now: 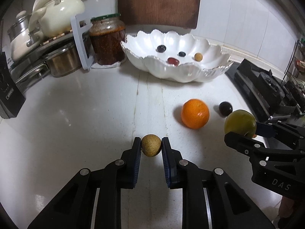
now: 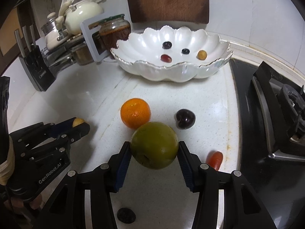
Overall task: Organize fruits
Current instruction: 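Grasp the large green fruit with the right tool while the left tool grasps the brown round fruit, then lift both held fruits and carry them over the white bowl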
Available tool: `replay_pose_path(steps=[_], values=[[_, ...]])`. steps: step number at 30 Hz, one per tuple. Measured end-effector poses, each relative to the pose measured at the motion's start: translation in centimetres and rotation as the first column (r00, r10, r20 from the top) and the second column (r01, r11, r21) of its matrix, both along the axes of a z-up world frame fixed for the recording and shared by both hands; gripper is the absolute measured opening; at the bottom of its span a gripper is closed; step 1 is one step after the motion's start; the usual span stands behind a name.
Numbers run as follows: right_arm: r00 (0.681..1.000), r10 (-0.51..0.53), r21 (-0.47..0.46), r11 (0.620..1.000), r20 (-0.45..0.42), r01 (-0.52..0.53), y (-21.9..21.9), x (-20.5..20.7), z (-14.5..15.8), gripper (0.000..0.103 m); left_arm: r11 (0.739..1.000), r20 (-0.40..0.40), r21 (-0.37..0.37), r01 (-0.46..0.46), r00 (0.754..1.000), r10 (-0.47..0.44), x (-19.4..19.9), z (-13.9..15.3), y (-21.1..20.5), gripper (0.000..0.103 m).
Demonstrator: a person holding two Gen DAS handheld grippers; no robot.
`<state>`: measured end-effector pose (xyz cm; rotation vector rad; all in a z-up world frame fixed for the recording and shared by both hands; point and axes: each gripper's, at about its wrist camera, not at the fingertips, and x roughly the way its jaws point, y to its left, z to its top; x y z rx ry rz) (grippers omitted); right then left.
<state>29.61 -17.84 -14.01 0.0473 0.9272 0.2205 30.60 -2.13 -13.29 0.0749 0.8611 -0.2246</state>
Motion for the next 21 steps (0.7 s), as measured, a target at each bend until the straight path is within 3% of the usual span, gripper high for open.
replay_pose_path(steps=[21], values=[[0.981, -0.054, 0.02, 0.998, 0.184, 0.051, -2.0, -1.0, 6.4, 0.05, 0.999, 0.177, -0.047, 0.025, 0.984, -0.016, -0.6, 6.7, -1.2, 0.022]])
